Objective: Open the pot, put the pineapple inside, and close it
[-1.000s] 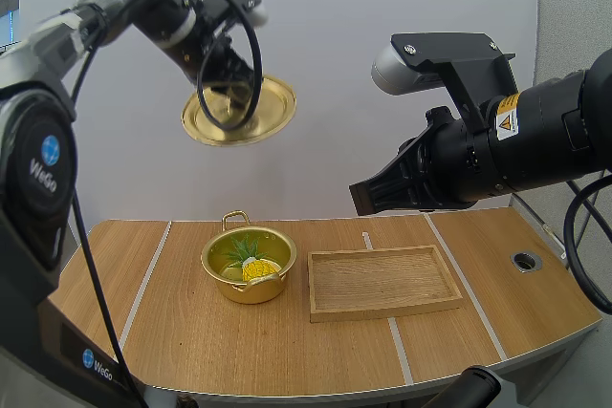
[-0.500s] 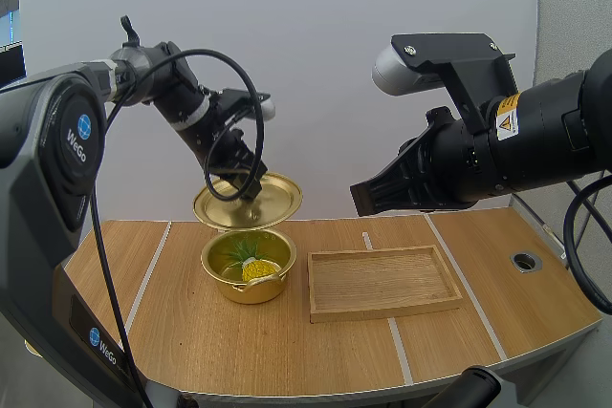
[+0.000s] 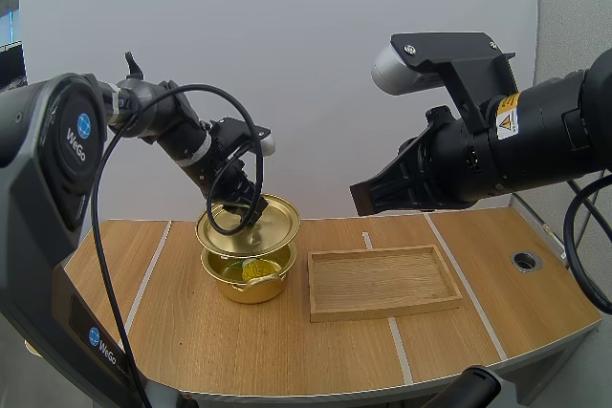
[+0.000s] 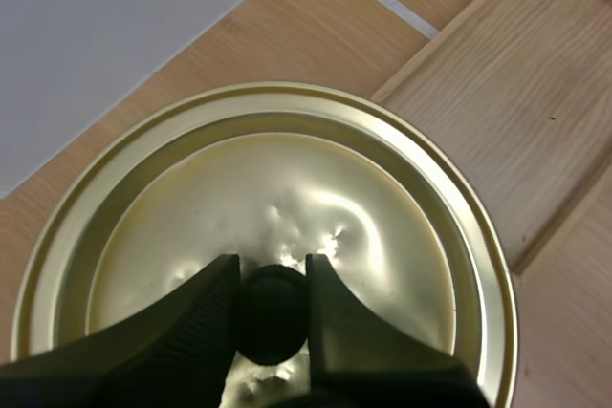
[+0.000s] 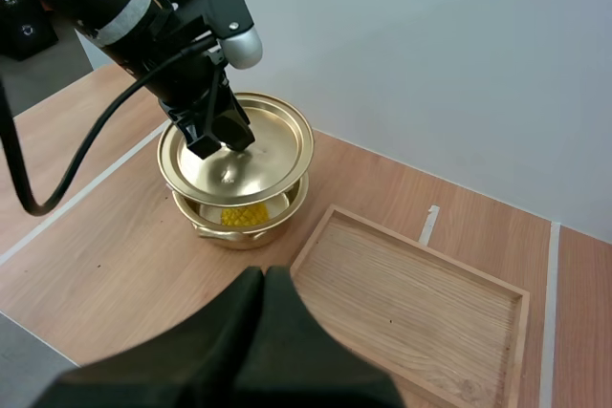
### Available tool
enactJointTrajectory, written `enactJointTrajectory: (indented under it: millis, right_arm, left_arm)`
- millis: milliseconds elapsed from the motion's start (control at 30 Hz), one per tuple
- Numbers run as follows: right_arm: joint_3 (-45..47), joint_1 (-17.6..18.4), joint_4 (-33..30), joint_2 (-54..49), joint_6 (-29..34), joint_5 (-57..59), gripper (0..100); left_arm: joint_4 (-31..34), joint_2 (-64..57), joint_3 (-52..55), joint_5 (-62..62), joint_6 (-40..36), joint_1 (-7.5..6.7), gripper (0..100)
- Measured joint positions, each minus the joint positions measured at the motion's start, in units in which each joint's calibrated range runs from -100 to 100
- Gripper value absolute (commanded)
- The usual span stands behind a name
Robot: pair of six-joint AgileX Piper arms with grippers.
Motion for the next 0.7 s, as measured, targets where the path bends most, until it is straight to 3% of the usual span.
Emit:
enactJointTrajectory:
  millis: [700]
  right_arm:
    - [0.00, 0.00, 0.00, 0.00, 0.00, 0.00, 0]
  left_arm:
    - [-1.42, 9.79, 0.42, -3.82, 2.06, 0.00, 0]
